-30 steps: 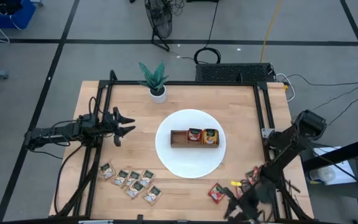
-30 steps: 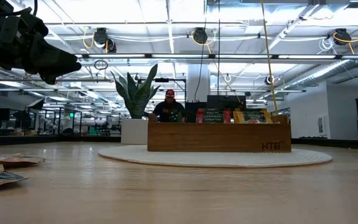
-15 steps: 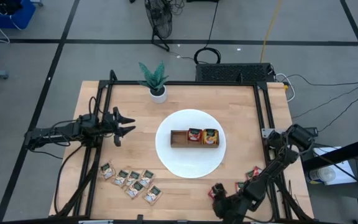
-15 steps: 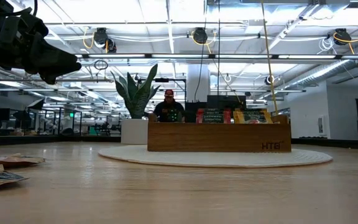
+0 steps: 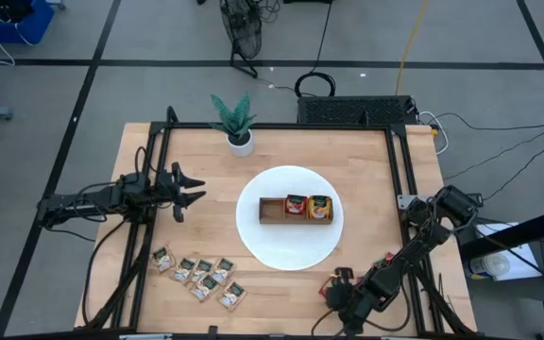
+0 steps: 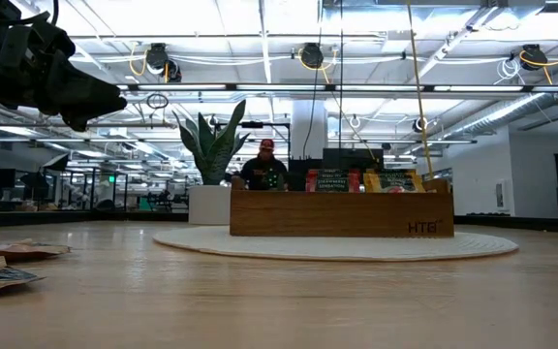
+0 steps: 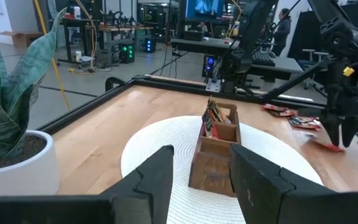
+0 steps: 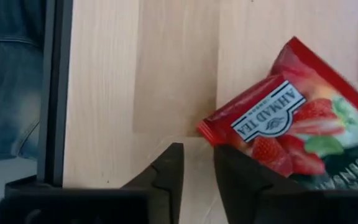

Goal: Pick & Place Tea
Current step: Put the red tea bag into the middle section of the wooden organizer

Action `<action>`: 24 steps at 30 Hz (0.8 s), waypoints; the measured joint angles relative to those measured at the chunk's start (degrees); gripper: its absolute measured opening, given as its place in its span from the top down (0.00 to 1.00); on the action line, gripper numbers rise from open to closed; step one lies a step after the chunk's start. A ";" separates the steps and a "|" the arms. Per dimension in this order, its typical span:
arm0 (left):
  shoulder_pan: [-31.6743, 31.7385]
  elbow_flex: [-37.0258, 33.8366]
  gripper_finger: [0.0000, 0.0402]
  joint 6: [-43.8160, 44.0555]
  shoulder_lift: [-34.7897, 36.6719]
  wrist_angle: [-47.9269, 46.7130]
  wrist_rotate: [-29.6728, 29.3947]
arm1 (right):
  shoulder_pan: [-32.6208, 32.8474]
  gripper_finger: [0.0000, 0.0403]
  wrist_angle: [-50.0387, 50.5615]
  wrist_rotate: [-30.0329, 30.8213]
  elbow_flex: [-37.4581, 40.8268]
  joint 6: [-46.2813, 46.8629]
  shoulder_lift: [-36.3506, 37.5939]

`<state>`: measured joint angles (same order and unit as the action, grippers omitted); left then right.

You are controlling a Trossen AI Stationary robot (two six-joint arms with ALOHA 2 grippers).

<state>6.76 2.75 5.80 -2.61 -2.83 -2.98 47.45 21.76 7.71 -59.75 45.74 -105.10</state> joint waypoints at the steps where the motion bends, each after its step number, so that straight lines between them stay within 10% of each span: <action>1: 0.00 0.01 0.61 0.02 0.00 0.00 0.01 | -0.32 0.82 0.00 -0.04 0.42 0.04 0.00; 24: -0.01 0.01 0.61 0.00 0.00 0.00 0.01 | -1.63 1.00 14.11 -0.09 1.11 -0.70 0.79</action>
<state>6.76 2.76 5.80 -2.61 -2.83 -2.96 45.82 35.87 7.61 -58.64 45.03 -104.31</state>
